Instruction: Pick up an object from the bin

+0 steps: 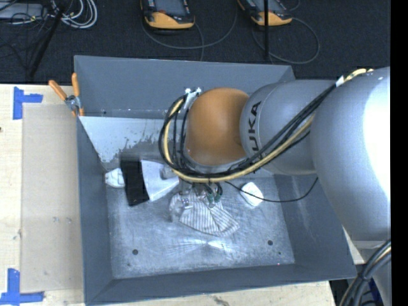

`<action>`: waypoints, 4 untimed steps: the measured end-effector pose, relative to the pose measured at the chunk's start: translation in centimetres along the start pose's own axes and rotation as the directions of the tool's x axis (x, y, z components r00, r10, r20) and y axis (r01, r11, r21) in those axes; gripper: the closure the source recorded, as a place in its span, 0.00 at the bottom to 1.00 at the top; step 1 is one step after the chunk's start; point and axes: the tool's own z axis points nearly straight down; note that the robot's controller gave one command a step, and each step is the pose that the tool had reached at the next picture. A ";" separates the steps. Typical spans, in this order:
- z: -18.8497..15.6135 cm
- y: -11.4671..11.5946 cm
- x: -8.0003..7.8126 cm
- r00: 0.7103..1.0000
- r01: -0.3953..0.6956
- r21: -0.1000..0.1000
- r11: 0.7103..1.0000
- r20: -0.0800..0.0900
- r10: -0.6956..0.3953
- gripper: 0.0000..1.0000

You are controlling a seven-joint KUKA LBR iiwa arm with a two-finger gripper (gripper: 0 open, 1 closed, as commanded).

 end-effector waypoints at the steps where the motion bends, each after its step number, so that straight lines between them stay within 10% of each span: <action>1: 1.0 -3.0 0.5 0.986 0.165 -0.008 0.986 -0.015 -0.165 0.00; 2: 1.0 -4.0 -0.3 0.999 -0.033 -0.002 0.999 -0.023 0.033 1.00; 4: 0.6 -4.0 -0.2 0.999 -0.033 -0.002 0.999 -0.026 0.033 1.00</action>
Offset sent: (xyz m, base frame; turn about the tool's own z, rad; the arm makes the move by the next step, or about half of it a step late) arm 0.0063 -0.0386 -0.0177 0.0310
